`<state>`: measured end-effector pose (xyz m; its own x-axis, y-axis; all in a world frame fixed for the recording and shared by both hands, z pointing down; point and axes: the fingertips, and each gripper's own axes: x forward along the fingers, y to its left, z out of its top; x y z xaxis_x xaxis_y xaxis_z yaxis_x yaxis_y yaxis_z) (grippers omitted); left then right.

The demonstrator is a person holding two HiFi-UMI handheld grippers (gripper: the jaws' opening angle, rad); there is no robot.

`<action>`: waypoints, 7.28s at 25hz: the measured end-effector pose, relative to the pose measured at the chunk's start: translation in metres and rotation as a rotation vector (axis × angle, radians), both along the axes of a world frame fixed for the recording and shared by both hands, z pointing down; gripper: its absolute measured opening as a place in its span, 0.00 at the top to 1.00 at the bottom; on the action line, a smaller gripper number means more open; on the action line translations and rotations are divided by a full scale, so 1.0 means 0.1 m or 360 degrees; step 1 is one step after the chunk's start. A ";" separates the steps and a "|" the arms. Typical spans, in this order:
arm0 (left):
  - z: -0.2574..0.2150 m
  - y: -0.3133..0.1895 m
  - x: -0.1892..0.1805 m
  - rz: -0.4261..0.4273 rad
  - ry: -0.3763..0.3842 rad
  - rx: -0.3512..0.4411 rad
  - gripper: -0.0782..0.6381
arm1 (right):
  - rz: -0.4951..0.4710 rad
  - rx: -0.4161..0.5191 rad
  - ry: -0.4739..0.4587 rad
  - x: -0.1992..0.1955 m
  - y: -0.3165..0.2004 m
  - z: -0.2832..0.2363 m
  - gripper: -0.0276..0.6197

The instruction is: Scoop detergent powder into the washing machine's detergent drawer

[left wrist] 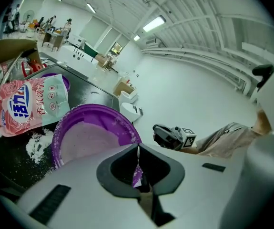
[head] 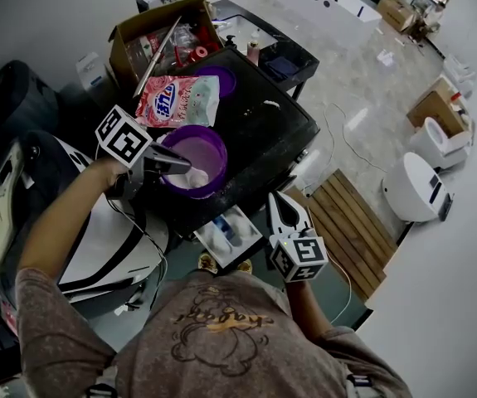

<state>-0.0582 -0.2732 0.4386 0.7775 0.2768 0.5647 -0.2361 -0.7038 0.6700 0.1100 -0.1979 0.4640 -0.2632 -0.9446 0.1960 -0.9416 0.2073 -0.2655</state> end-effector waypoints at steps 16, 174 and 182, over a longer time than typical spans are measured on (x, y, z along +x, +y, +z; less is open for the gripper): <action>-0.12 -0.24 -0.20 -0.0473 0.0262 -0.0043 0.86 | -0.0068 0.0001 0.0023 -0.06 -0.03 -0.01 0.96; 1.52 2.05 0.27 -0.0382 -0.0380 0.1665 0.86 | -0.0250 -0.0113 0.0076 -0.20 1.35 0.31 0.96; 1.56 2.11 0.33 -0.0210 -0.0440 0.1858 0.86 | -0.0255 -0.0117 0.0088 -0.19 1.38 0.33 0.96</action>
